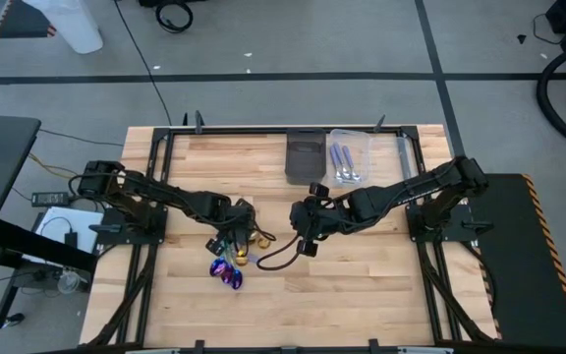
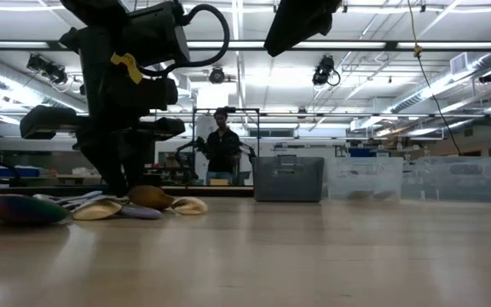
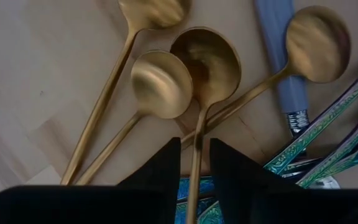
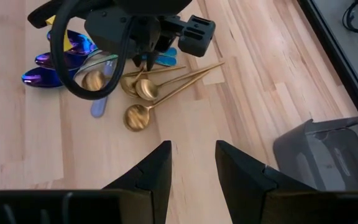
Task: Sort silverware by color (type)
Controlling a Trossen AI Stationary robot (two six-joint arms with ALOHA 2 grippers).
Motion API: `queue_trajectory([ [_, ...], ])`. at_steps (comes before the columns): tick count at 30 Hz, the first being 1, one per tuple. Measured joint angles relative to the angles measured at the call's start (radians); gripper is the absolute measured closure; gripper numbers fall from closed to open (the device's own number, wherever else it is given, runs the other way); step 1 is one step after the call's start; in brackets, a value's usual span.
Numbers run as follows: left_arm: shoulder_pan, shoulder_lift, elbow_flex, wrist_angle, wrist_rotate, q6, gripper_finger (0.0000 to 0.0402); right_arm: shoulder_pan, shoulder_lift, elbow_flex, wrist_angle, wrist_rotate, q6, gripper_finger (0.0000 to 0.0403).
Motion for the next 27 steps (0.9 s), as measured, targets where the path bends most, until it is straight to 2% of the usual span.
queue_trajectory([
  [8, 0.001, 0.009, -0.006, -0.016, 0.001, -0.019, 0.0307, 0.000, 0.000, 0.000, 0.002, 0.000, -0.001, 0.0268],
  [14, 0.010, 0.045, -0.012, -0.013, -0.022, -0.043, 0.0334, 0.000, 0.000, 0.000, 0.025, 0.000, -0.012, 0.0268],
  [19, 0.013, 0.045, -0.013, -0.014, -0.020, -0.046, 0.0378, 0.000, 0.000, 0.000, 0.025, 0.000, -0.017, 0.0268],
  [27, 0.004, 0.048, -0.002, -0.024, -0.059, -0.017, 0.0382, 0.000, 0.000, 0.000, 0.026, 0.001, -0.019, 0.0268],
])
